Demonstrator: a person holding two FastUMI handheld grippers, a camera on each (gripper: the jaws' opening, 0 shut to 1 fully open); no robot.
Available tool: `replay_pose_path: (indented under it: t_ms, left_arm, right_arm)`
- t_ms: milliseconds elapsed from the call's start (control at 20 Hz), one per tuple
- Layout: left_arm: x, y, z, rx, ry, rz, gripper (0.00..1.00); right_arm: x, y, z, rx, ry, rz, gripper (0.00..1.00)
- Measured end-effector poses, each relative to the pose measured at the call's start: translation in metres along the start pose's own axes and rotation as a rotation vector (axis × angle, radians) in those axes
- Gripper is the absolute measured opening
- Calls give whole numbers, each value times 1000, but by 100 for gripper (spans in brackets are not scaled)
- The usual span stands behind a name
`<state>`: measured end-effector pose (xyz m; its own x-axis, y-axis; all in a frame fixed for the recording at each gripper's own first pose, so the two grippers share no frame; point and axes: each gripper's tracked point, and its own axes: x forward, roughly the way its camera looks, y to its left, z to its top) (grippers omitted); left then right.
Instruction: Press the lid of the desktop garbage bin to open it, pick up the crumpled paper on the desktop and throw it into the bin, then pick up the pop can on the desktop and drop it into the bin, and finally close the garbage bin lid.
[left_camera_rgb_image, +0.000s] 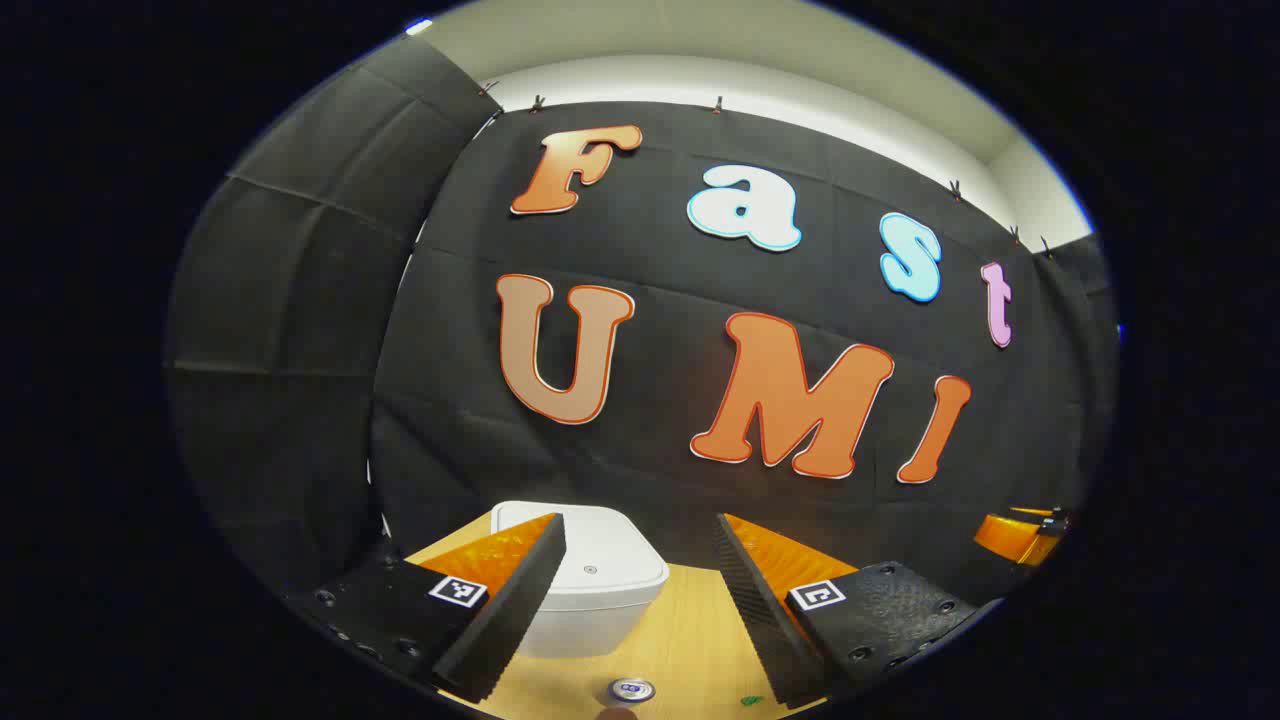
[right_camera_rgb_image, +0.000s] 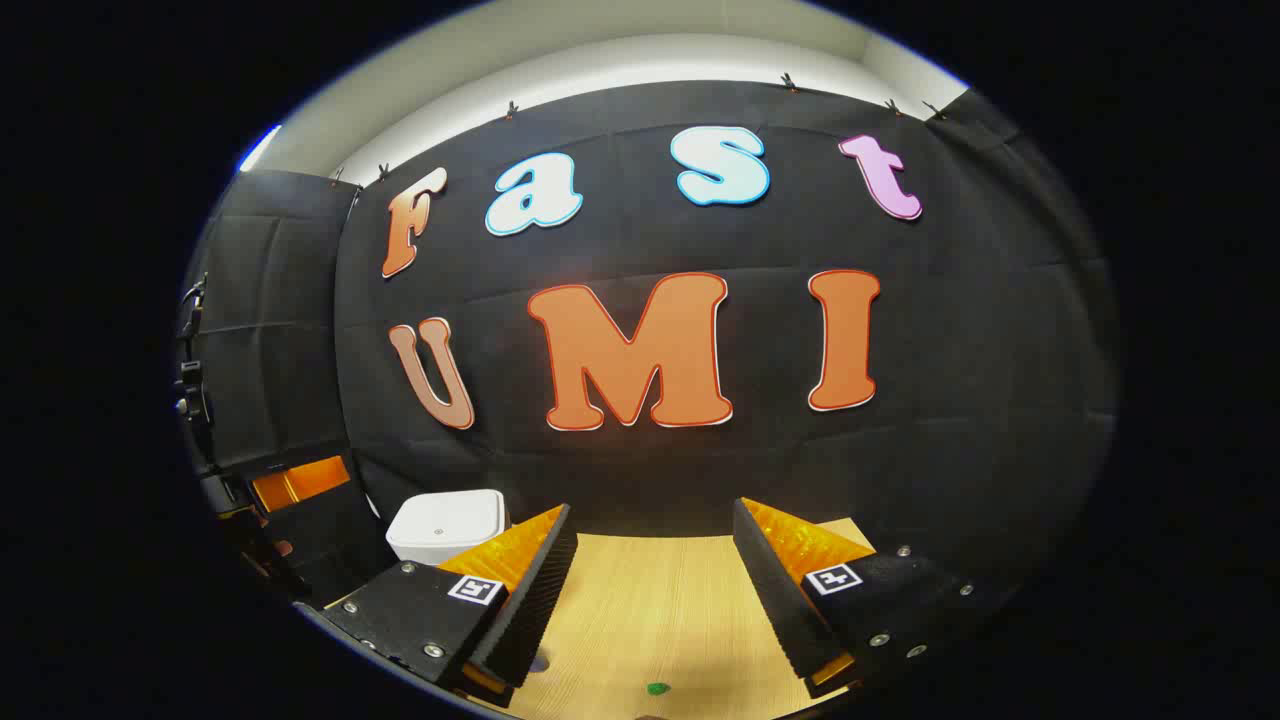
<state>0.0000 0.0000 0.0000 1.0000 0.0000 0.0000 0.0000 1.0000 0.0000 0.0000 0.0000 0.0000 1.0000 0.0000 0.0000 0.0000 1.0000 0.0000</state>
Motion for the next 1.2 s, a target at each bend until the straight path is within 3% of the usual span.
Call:
replay_pose_path:
  t_ms: [50,100,350,550,1200]
  left_arm:
    - [5,1,2,10,-5,-2,94]
    - [10,-1,4,23,-12,-9,94]
    - [32,-8,0,47,-9,-56,94]
    - [44,-2,-5,133,0,-62,94]
    - [49,-9,-3,133,6,-102,94]
  right_arm:
    - [2,0,1,-4,-3,1,100]
    - [3,1,3,-1,-11,-5,94]
    - [14,-1,4,18,-33,-56,94]
    - [21,6,1,15,-28,-70,94]
    - [17,6,-1,12,-25,-84,94]
